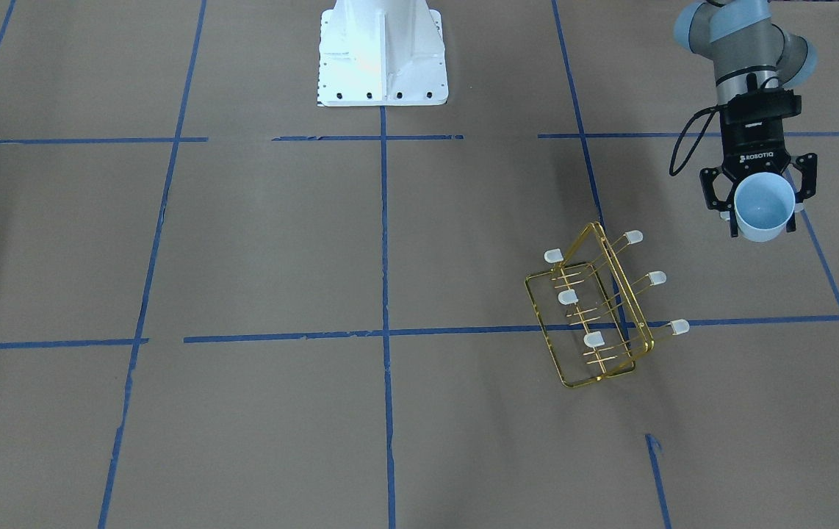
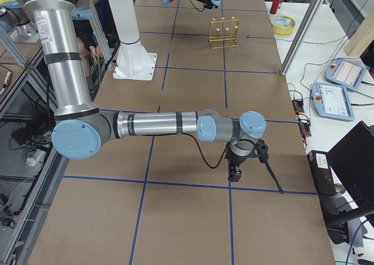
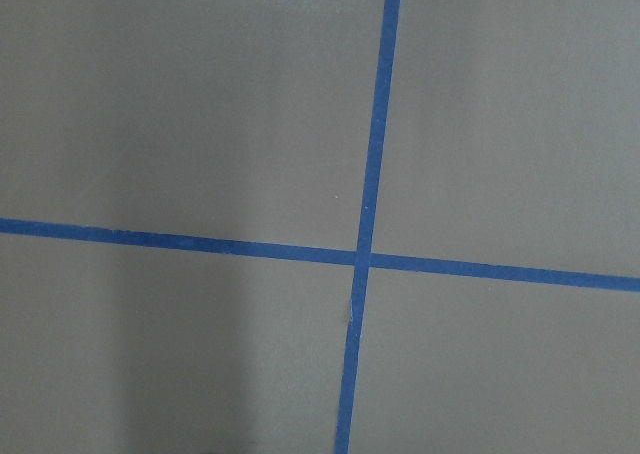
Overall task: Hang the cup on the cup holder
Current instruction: 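Rotate the left gripper to turn the cup sideways, opening toward the rack, then move the held cup toward the gold rack and onto a white peg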
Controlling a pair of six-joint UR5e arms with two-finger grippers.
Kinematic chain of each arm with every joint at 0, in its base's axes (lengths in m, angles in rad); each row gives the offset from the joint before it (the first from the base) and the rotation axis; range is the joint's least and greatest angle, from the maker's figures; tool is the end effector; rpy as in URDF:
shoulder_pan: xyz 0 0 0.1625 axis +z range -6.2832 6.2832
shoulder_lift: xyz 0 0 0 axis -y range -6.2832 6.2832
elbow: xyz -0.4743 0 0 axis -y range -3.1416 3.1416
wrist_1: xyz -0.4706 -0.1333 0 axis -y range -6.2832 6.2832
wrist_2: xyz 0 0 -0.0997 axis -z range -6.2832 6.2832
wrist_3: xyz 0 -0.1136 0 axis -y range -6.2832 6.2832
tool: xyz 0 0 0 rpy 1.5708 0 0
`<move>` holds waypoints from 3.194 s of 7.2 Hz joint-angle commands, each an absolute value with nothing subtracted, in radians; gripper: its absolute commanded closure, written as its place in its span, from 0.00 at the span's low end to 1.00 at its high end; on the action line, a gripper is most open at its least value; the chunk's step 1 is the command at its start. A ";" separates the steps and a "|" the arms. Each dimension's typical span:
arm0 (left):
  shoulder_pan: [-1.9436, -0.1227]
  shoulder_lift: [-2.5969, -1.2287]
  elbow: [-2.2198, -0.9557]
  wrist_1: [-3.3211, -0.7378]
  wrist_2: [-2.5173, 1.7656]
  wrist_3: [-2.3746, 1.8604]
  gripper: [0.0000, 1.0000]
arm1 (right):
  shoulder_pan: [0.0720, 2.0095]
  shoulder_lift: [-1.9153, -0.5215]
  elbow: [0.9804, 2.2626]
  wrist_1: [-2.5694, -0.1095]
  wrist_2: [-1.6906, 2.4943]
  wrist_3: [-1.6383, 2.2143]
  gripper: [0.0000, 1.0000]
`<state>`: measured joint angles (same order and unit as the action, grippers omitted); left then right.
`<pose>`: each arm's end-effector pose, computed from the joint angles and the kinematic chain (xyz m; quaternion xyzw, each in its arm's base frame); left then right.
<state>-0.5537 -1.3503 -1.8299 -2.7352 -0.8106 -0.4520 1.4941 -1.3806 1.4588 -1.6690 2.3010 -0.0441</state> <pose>0.2963 -0.4319 0.5437 0.5950 0.1252 0.0118 0.7938 0.0070 -0.6593 0.6781 -0.0152 -0.3568 -0.0528 0.9326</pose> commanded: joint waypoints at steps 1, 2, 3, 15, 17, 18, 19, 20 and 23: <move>-0.557 -1.344 -1.855 -2.708 -0.734 -0.120 1.00 | 1.494 -1.381 1.459 -1.669 2.301 -0.044 0.00; -0.557 -1.345 -1.890 -2.698 -0.679 0.104 1.00 | 1.494 -1.381 1.459 -1.669 2.301 -0.044 0.00; -0.557 -1.345 -1.908 -2.695 -0.616 0.306 1.00 | 1.494 -1.381 1.459 -1.669 2.301 -0.044 0.00; -0.236 -1.411 -1.824 -2.545 -0.058 1.146 1.00 | 1.494 -1.381 1.459 -1.669 2.301 -0.044 0.00; -0.236 -1.494 -1.746 -2.543 -0.020 1.147 1.00 | 1.494 -1.381 1.459 -1.669 2.301 -0.043 0.00; -0.236 -1.508 -1.743 -2.540 -0.020 1.149 1.00 | 1.494 -1.381 1.459 -1.669 2.301 -0.043 0.00; -0.236 -1.517 -1.737 -2.540 -0.018 1.149 1.00 | 1.494 -1.381 1.459 -1.669 2.301 -0.044 0.00; -0.236 -1.529 -1.730 -2.539 -0.020 1.149 1.00 | 1.494 -1.381 1.459 -1.669 2.301 -0.044 0.00; -0.238 -1.588 -1.675 -2.537 -0.023 1.147 1.00 | 1.494 -1.381 1.459 -1.669 2.301 -0.044 0.00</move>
